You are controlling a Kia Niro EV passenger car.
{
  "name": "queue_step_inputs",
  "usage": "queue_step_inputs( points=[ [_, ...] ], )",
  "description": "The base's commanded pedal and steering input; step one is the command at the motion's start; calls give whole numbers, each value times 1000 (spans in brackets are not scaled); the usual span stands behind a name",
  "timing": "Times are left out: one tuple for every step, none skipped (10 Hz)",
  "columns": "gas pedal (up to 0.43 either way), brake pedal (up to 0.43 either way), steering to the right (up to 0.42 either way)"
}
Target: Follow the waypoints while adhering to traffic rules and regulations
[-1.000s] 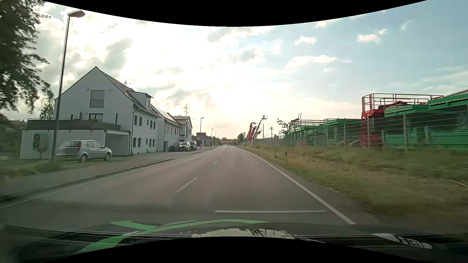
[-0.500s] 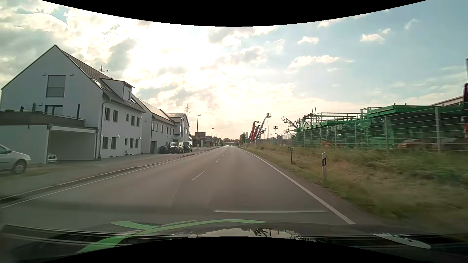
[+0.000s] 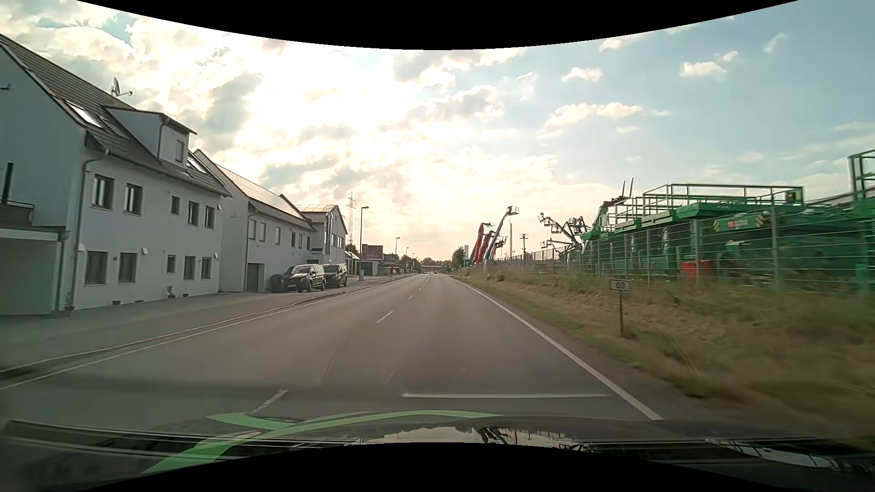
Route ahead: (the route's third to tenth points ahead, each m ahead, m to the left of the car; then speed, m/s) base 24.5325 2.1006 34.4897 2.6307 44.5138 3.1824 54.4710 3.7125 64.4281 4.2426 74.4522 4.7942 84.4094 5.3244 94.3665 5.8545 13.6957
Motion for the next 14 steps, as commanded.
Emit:
queue_step_inputs(
  points=[
    [189,0,-9],
    [189,0,-10],
    [189,0,-9],
    [189,0,-9],
    [189,0,-9],
    [177,0,-9],
    [169,0,-8],
    [169,0,-9],
    [169,0,-9],
    [157,0,-9],
    [157,0,-9],
    [157,0,-8],
    [157,0,-9],
    [157,0,-9]
  ],
)
